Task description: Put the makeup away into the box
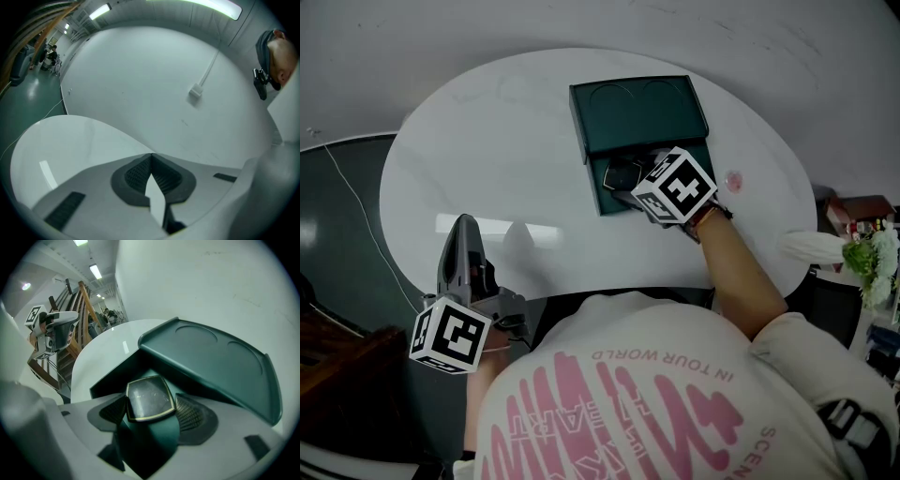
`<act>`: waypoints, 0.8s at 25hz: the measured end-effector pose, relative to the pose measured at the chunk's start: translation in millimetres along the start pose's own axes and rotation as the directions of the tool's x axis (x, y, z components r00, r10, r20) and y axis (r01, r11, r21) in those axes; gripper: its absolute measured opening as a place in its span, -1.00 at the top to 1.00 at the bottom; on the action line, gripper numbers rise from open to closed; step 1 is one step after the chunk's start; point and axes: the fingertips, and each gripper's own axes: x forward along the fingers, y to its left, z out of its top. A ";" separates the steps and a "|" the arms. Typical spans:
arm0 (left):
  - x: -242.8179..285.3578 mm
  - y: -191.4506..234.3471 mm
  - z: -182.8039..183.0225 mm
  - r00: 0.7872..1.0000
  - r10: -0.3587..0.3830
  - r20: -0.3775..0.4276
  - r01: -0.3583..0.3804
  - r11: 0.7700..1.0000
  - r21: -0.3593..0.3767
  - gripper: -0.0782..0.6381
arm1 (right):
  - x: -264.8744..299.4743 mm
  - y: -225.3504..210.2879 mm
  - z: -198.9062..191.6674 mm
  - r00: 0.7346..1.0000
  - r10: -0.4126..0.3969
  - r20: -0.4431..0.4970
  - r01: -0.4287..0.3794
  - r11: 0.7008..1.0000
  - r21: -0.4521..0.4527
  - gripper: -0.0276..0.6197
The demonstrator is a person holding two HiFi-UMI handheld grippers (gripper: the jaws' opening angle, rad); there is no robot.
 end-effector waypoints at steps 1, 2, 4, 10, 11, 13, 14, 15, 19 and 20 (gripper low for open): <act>0.7 -1.0 -0.5 1.000 -0.002 -0.001 0.002 1.000 0.000 0.78 | 0.1 -0.7 -0.3 1.000 0.003 -0.005 -0.003 1.000 0.002 -0.11; 1.0 -1.5 -1.0 1.000 -0.002 -0.001 0.002 1.000 -0.001 0.77 | 0.5 -1.3 -0.7 1.000 0.006 -0.011 -0.006 1.000 0.004 -0.11; 0.3 -1.5 -1.4 1.000 0.002 0.002 -0.002 1.000 -0.003 0.78 | 1.7 -1.3 -2.1 0.999 0.014 -0.032 -0.014 1.000 0.008 -0.10; -5.1 -1.6 0.5 1.000 0.012 0.025 -0.012 1.000 -0.009 0.78 | 4.3 0.7 -6.0 0.994 0.019 -0.103 -0.019 1.000 0.010 -0.04; -6.3 -0.8 0.9 1.000 0.016 0.027 -0.016 1.000 -0.011 0.78 | 4.3 0.5 -6.0 0.994 0.019 -0.106 -0.019 1.000 0.008 -0.04; -8.9 2.0 2.2 0.999 0.027 0.033 -0.027 1.000 -0.014 0.78 | 4.4 0.4 -5.6 0.993 0.022 -0.113 -0.021 1.000 0.007 -0.04; -10.0 3.2 2.9 0.999 0.032 0.037 -0.032 0.999 -0.016 0.78 | 4.4 0.3 -5.6 0.993 0.023 -0.117 -0.023 1.000 0.005 -0.04; -10.9 3.9 3.4 0.999 0.036 0.041 -0.035 0.999 -0.017 0.78 | 4.2 0.1 -5.9 0.992 0.025 -0.122 -0.024 1.000 0.004 -0.04; -13.6 3.0 3.5 0.998 0.038 0.048 -0.037 0.999 -0.018 0.78 | 4.8 2.3 -7.4 0.990 0.034 -0.137 -0.034 0.999 0.000 -0.04; -13.9 2.5 3.4 0.998 0.037 0.048 -0.036 0.999 -0.018 0.78 | 5.2 2.8 -7.1 0.990 0.037 -0.140 -0.037 0.999 -0.001 -0.04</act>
